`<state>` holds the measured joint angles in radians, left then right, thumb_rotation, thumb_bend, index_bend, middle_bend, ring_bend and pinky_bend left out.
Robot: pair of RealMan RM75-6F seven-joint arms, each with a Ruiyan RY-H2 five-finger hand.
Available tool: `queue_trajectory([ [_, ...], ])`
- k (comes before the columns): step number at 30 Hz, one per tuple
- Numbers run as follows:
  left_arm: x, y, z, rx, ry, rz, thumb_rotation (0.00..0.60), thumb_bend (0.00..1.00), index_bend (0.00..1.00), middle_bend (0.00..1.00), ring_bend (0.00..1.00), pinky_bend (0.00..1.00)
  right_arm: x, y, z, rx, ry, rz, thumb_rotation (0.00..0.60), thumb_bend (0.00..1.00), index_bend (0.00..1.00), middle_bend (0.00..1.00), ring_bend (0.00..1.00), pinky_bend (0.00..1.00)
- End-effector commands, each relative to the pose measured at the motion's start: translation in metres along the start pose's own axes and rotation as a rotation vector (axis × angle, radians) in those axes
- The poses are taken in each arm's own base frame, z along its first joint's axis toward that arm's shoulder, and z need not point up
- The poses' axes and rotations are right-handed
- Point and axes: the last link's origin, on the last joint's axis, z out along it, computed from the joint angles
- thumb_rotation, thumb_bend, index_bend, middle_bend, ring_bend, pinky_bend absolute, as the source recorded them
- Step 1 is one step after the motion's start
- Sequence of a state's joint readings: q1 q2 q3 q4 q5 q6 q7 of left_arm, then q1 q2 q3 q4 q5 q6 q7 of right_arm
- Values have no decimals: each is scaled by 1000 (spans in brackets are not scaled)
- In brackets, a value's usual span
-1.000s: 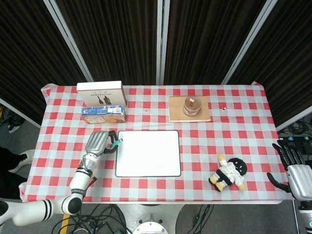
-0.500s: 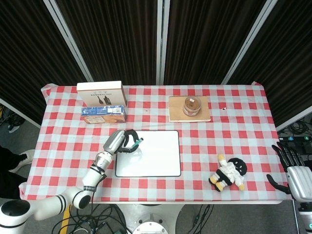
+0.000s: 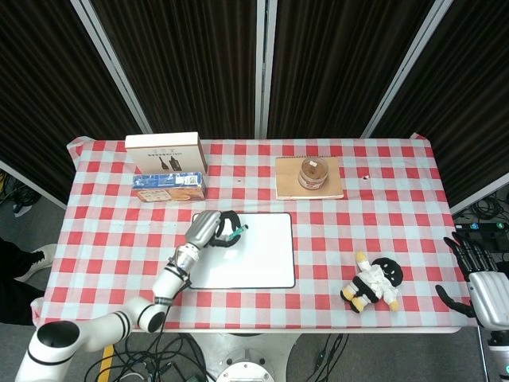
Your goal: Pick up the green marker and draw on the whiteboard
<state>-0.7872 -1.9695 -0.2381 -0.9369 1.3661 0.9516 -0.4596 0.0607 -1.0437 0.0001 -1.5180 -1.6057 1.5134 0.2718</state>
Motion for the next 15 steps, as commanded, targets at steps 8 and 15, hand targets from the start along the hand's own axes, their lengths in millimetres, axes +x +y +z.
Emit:
queue_trajectory([
  [8,-4,-9,-4,37,-41,11,600,445,533,577,747,867,-1,-1,1,7,-4,1,600,200,0,0,0,0],
  [15,-5,-16,-31,61,-118,2,600,443,529,580,746,867,-3,-2,2,18,-11,4,600,200,0,0,0,0],
])
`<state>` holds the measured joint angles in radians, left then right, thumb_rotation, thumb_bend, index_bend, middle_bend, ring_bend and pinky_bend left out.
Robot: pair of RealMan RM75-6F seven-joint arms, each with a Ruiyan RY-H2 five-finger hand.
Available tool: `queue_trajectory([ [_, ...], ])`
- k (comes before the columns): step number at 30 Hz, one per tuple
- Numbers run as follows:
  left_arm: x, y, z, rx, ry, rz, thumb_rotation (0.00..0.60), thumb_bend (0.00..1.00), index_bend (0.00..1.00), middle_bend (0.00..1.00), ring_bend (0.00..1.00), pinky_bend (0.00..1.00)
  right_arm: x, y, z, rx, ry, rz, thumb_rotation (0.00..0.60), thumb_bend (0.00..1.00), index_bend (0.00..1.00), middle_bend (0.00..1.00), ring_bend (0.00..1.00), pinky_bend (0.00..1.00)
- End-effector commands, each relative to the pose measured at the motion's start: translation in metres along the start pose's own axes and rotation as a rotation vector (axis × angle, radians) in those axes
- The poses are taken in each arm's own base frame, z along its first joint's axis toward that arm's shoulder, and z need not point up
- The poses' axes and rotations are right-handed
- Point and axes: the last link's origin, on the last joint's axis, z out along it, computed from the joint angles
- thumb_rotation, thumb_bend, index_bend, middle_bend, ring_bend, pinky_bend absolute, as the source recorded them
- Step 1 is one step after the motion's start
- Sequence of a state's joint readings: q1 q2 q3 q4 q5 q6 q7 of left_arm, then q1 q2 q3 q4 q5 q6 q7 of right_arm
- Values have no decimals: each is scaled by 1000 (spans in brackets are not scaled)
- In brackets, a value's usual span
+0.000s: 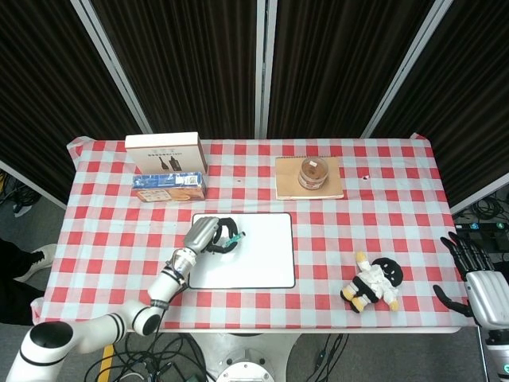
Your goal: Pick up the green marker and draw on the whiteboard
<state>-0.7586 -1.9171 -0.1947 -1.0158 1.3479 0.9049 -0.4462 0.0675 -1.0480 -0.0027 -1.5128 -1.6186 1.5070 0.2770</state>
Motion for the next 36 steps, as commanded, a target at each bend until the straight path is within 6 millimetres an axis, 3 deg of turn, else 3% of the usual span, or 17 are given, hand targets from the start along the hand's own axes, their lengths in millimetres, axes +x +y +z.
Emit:
queue_trajectory([
  [1,-2,-8,-18,27,-50,10,600,443,529,580,743,868,0,0,0,3,-1,1,600,200,0,0,0,0],
  [7,2,2,-33,-13,-10,8,600,444,528,579,738,867,1,2,-1,5,7,4,600,200,0,0,0,0],
  [15,1,17,-11,-33,6,28,600,444,528,579,738,867,3,2,-2,0,6,-1,600,200,0,0,0,0],
  [21,0,11,0,-1,6,38,600,444,528,579,738,867,3,4,-1,-10,0,-2,600,200,0,0,0,0],
  [36,-7,6,-1,15,-3,27,600,444,528,579,737,867,3,3,-1,-11,-2,-6,600,200,0,0,0,0],
])
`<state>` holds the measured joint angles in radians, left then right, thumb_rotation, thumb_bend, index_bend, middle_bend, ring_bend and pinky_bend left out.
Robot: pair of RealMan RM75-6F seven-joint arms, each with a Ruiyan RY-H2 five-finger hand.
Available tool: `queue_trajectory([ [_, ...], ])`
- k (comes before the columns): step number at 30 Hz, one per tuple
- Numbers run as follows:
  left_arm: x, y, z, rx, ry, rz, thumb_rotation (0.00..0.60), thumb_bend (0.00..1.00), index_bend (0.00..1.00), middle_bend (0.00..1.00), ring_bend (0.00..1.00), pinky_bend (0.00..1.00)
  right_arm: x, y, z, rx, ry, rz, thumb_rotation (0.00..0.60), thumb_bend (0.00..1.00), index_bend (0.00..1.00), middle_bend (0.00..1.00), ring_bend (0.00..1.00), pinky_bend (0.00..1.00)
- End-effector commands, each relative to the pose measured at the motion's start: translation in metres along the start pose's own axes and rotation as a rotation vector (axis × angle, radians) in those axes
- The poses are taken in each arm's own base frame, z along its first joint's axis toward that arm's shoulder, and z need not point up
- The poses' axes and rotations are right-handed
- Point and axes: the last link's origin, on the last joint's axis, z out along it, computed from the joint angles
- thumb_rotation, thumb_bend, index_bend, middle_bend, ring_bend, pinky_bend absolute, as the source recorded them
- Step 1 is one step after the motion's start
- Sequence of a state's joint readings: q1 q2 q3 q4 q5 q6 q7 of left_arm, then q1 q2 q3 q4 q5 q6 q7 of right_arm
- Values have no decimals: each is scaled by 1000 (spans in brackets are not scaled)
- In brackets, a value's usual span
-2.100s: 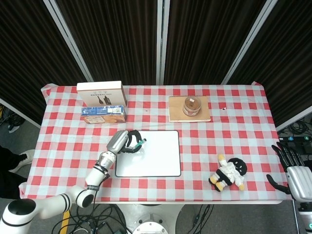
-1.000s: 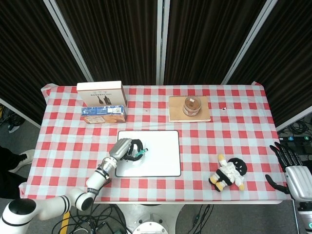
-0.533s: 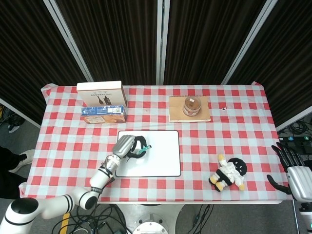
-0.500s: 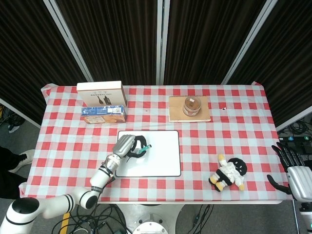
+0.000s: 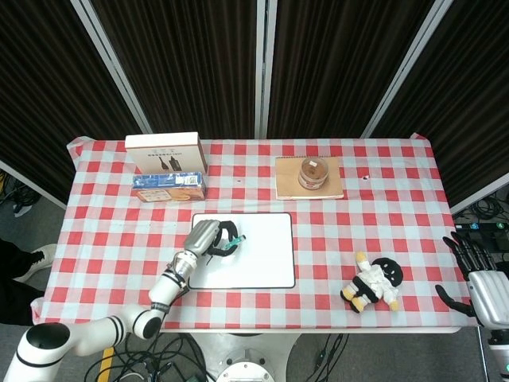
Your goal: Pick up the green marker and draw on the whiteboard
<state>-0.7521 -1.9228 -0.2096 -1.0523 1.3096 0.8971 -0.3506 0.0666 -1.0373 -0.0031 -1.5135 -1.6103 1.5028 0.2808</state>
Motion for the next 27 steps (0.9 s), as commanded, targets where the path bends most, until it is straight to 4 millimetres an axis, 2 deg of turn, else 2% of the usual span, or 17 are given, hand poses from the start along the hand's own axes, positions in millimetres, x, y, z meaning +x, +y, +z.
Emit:
queue_trajectory([
  [1,-3,2,0,-3,-4,-5,600,444,528,579,738,867,0,0,0,-1,0,-1,600,200,0,0,0,0],
  [10,-26,24,5,-37,-47,-36,600,444,528,579,738,867,3,3,-5,-14,4,-4,600,200,0,0,0,0],
  [13,-28,36,6,-71,-41,-30,600,444,527,578,737,867,6,3,-6,-15,14,-3,600,200,0,0,0,0],
  [16,-14,41,7,-100,3,-16,600,444,524,575,733,867,8,3,-6,-10,23,-3,600,200,0,0,0,0],
  [20,20,36,3,-98,75,8,600,444,521,573,732,866,7,2,-5,-1,22,1,600,199,0,0,0,0],
  [24,54,8,-6,-23,87,194,600,444,519,568,733,862,4,1,-4,9,14,10,600,200,0,0,0,0],
  [27,70,-16,-15,61,65,365,600,444,517,564,733,848,2,0,-3,16,13,13,600,199,0,0,0,0],
])
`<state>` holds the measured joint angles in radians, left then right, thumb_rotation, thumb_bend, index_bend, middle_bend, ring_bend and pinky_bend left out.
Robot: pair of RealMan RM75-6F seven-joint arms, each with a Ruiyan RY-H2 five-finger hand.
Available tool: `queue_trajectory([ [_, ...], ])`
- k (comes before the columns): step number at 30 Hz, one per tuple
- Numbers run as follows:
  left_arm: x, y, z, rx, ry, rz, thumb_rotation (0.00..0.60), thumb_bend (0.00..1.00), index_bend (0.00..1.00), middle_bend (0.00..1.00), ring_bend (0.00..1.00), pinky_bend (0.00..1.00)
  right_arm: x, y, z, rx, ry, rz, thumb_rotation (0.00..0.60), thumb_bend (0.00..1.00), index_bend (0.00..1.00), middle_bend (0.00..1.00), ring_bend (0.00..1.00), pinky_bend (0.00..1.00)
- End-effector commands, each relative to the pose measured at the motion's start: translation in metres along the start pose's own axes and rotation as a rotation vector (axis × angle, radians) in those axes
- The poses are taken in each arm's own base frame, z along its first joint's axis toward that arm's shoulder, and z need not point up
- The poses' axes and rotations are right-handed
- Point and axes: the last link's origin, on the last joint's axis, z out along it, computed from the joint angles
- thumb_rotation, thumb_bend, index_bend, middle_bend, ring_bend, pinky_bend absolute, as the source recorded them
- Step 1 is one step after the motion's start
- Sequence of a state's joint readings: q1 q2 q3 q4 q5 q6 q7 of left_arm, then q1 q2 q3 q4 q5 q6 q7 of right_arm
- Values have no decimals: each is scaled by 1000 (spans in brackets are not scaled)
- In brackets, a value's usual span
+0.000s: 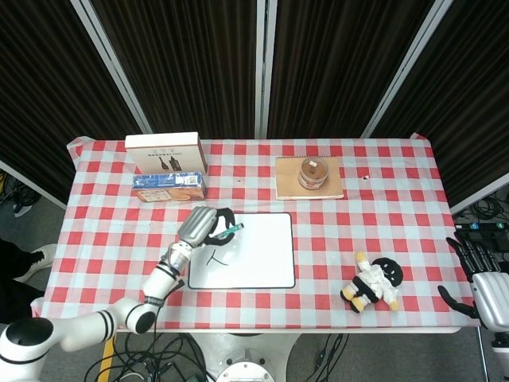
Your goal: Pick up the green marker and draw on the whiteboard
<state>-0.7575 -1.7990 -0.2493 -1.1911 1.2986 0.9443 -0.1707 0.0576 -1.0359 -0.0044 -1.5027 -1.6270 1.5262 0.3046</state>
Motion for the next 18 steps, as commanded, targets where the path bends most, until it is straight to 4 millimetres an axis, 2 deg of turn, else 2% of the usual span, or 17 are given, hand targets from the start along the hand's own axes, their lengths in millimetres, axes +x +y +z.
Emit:
queue_trajectory([
  [1,24,-40,-15,114,-33,263,600,443,517,563,733,842,-1,-1,0,5,0,3,600,200,0,0,0,0],
  [6,31,-64,-24,215,-70,457,600,444,512,549,713,832,-3,-2,-1,12,-2,6,600,200,0,0,0,0],
  [12,34,-76,-25,298,-95,601,600,441,481,516,693,822,-1,-3,-4,10,5,3,600,200,0,0,0,0],
  [14,33,-76,-25,317,-104,602,600,429,394,466,675,807,0,-2,-5,6,8,2,600,200,0,0,0,0],
  [16,35,-73,-26,329,-98,609,600,414,243,379,644,777,0,-2,-6,2,11,2,600,199,0,0,0,0],
  [18,36,-70,-27,331,-88,627,600,405,160,309,616,745,1,-2,-7,0,13,1,600,200,0,0,0,0],
])
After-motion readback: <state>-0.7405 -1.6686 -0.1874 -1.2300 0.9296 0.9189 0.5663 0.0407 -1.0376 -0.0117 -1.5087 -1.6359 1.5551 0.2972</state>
